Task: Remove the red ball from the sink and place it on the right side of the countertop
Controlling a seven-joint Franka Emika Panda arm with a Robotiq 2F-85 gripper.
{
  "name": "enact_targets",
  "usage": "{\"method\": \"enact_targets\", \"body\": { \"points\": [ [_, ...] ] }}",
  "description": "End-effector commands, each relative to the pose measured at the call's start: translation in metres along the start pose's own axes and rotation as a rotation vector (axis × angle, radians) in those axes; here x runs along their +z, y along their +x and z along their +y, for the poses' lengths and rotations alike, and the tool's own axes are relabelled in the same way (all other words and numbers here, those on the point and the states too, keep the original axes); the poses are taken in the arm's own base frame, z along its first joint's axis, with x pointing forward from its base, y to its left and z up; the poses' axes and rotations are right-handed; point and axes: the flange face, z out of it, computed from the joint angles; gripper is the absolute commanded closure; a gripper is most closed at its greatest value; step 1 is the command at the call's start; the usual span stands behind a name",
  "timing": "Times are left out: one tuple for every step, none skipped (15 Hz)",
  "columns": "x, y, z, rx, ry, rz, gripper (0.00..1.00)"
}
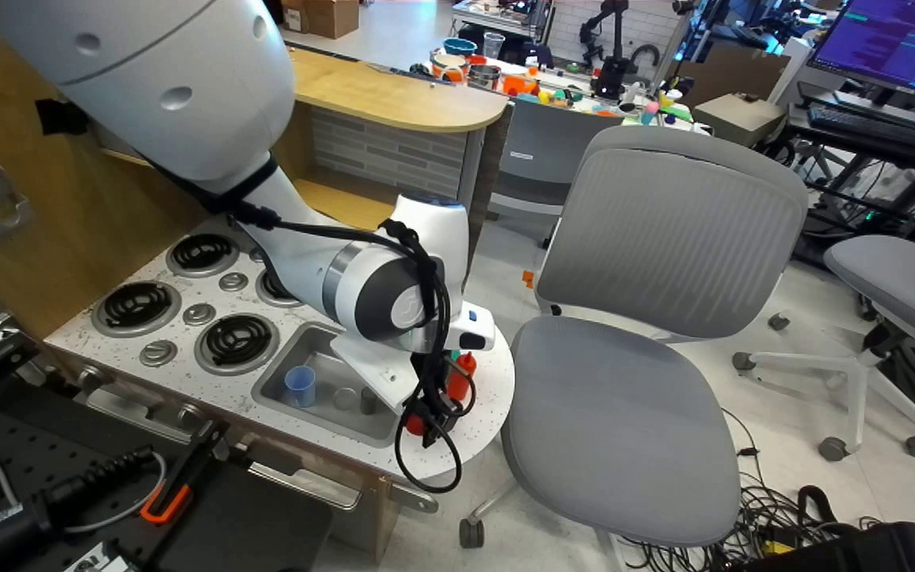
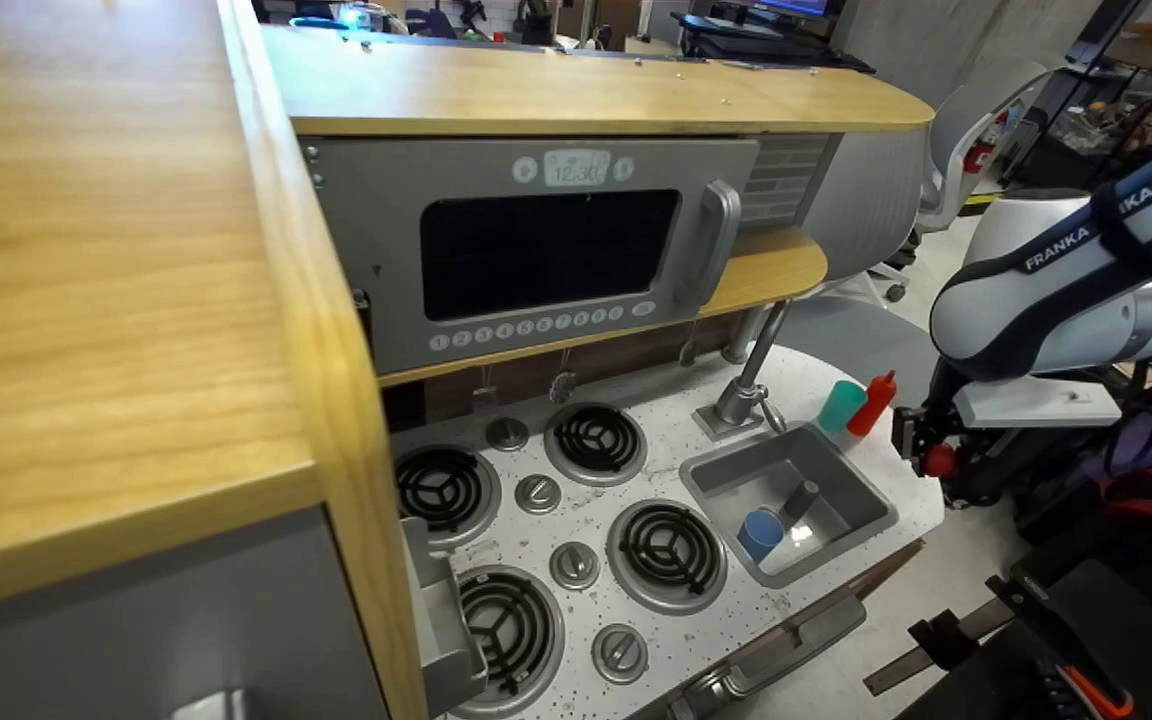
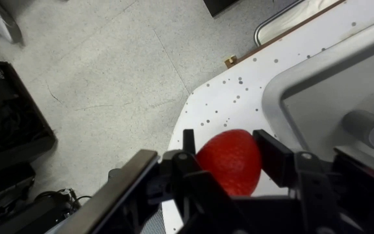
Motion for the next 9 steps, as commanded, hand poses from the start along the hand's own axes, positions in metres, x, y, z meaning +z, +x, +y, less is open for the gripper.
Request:
{"method": "enact_targets", "body": {
  "points": [
    [0.025, 0.013, 0.0, 0.013, -0.002, 0.035, 0.76],
    [0.03, 0.015, -0.002, 0.012, -0.002, 0.041, 0.76],
    [0.033, 0.019, -0.004, 0.01, -0.003, 0.048, 0.76],
    [0.037, 0.021, -0.006, 0.007, -0.005, 0.056, 0.76],
    [0.04, 0.024, -0.009, 0.0, -0.007, 0.06, 0.76],
    [0.042, 0.027, -0.012, -0.003, -0.009, 0.068, 0.76],
    [0.044, 0.029, -0.015, -0.008, -0.008, 0.071, 0.76],
    [0.046, 0.031, -0.018, -0.011, -0.007, 0.072, 0.76],
    [0.047, 0.033, -0.02, -0.013, -0.007, 0.074, 0.76]
  ]
}}
